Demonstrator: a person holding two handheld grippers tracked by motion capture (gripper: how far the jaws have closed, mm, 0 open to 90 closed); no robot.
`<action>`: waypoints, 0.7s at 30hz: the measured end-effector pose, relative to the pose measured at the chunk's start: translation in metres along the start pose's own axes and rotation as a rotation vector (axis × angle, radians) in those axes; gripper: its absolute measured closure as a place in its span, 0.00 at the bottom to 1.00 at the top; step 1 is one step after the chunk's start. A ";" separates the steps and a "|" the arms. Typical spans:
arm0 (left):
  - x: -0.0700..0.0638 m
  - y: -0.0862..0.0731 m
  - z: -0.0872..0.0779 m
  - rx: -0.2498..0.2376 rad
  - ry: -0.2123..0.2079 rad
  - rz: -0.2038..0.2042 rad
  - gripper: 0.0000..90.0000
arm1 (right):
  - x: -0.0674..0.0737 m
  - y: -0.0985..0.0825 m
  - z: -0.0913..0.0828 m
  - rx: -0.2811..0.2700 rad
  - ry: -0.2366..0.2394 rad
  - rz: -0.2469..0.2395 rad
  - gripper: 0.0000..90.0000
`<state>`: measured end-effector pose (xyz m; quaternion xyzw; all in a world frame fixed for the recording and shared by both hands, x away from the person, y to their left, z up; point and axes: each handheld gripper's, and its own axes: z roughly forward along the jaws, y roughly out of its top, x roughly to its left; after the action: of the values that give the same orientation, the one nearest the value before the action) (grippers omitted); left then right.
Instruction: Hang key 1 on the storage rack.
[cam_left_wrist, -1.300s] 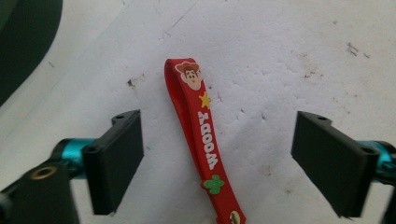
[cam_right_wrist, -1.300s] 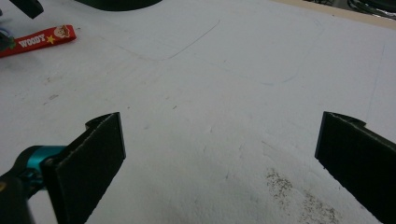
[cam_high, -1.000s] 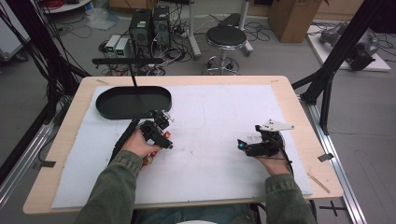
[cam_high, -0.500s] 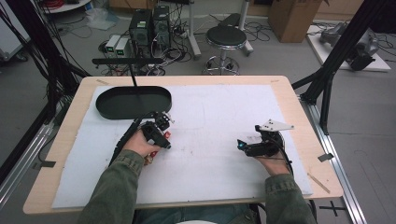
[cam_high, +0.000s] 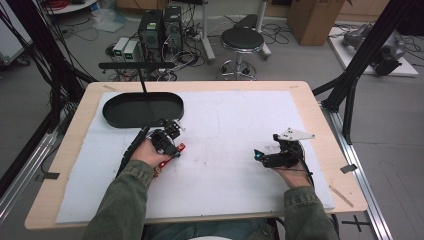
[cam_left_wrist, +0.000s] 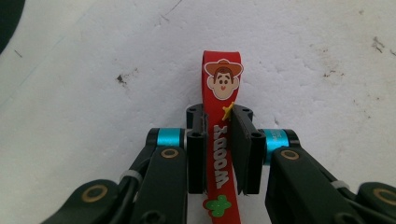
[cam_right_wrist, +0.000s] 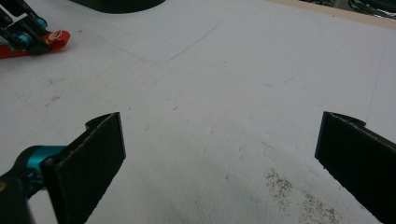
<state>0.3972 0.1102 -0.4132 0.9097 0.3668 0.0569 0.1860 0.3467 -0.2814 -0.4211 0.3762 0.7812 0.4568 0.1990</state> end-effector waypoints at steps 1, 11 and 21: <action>-0.001 0.000 -0.001 -0.007 -0.002 -0.007 0.86 | 0.000 0.000 0.000 0.001 0.002 0.005 0.01; 0.001 -0.004 -0.021 -0.069 -0.050 -0.039 0.87 | 0.001 0.000 0.000 0.003 0.003 0.000 0.01; 0.009 -0.011 -0.042 -0.153 -0.100 -0.079 0.87 | 0.002 0.000 0.000 0.008 0.001 0.003 0.01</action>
<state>0.3866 0.1360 -0.3791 0.8794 0.3871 0.0320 0.2751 0.3459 -0.2799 -0.4213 0.3779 0.7825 0.4542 0.1963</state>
